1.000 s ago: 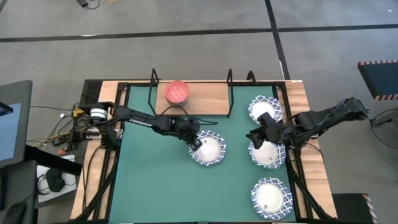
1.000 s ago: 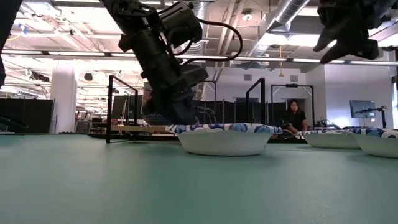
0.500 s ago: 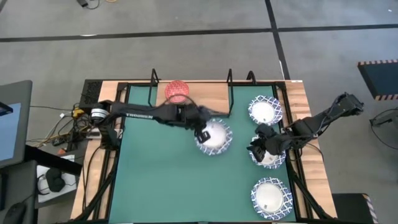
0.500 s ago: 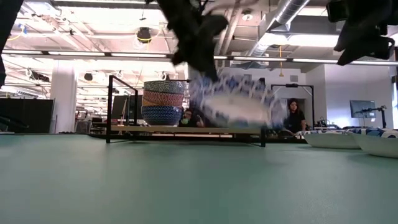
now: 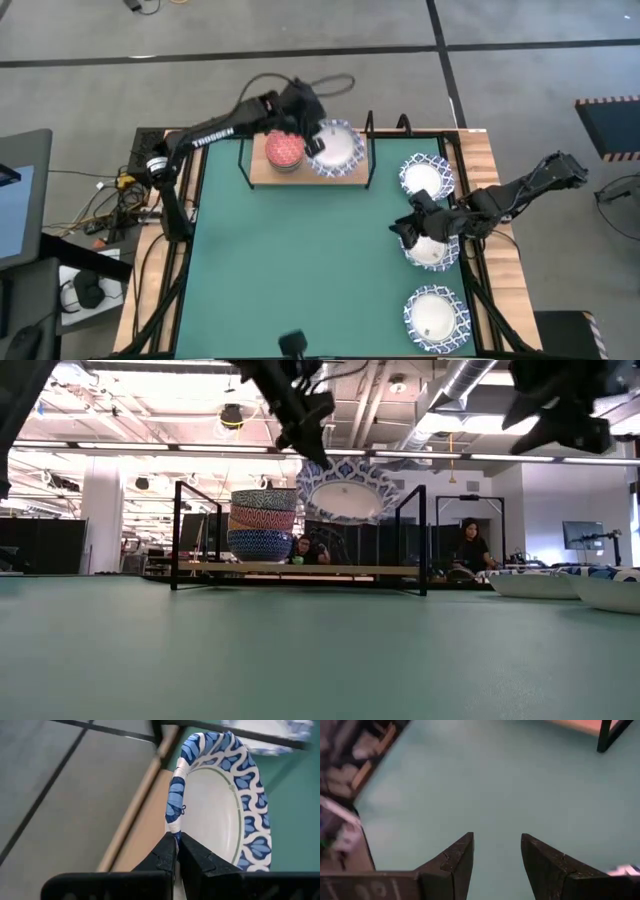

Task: Place and stack bowls onto a shelf
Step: Put the white blue bowl on the shelf

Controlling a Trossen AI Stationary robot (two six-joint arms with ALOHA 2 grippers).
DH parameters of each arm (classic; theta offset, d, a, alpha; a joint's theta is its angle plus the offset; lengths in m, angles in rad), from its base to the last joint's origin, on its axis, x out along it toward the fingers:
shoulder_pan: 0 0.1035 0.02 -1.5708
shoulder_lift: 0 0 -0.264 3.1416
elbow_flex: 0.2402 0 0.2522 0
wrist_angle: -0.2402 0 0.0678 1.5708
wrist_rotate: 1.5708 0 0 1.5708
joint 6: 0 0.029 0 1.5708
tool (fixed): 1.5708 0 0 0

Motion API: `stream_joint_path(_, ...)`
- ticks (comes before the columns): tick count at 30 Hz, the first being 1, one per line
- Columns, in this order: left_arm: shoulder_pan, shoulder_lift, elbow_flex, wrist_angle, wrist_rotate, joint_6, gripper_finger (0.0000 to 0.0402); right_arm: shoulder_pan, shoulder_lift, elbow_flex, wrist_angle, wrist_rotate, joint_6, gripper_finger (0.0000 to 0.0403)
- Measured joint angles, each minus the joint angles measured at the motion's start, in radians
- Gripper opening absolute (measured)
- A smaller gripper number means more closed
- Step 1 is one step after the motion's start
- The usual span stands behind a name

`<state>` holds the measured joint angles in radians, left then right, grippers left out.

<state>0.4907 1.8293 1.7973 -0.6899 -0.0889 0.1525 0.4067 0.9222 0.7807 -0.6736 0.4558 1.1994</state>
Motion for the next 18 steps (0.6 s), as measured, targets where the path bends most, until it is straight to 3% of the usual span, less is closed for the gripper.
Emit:
stream_joint_path(8, 0.131, 0.069, 0.0, 0.067, 0.173, 0.151, 0.0, -0.14, 0.017, 0.0, 0.132, 0.021, -0.016, 0.0189)
stream_joint_path(18, 0.148, 0.14, 0.0, 0.146, 0.206, 0.299, 0.0011, -0.238, 0.049, 0.0, 0.14, -0.048, 0.01, 0.0189)
